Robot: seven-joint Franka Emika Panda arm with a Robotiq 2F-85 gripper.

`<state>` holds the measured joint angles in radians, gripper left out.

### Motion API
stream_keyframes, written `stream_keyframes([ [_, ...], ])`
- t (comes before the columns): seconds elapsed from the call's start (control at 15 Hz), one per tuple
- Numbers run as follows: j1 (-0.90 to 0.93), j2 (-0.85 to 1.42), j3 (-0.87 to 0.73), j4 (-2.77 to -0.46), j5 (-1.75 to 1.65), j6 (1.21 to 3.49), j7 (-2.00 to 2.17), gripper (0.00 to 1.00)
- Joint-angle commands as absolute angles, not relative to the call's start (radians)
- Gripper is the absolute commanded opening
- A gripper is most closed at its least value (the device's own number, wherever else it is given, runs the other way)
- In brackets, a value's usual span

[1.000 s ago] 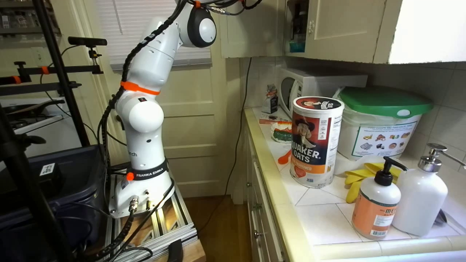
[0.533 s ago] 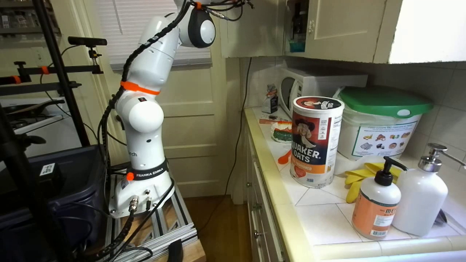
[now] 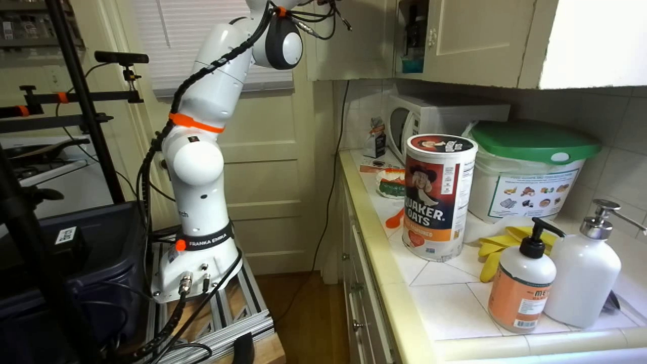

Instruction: Put the orange packet inside the open cabinet

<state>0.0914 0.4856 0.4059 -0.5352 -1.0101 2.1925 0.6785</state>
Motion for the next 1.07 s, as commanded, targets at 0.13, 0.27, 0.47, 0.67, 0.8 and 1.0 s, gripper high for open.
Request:
stream_keyframes([
  [0.13, 0.094, 0.486, 0.405, -0.535, -1.011, 2.193, 0.679, 0.17],
  [0.27, 0.097, 0.486, 0.405, -0.535, -1.011, 2.193, 0.679, 0.17],
  [0.47, 0.097, 0.491, 0.401, -0.536, -1.013, 2.186, 0.683, 0.03],
  [0.67, 0.092, 0.502, 0.392, -0.537, -1.017, 2.181, 0.685, 0.01],
  [0.8, 0.091, 0.509, 0.382, -0.538, -1.023, 2.175, 0.69, 0.0],
  [1.0, 0.098, 0.52, 0.36, -0.534, -1.038, 2.165, 0.7, 0.0],
])
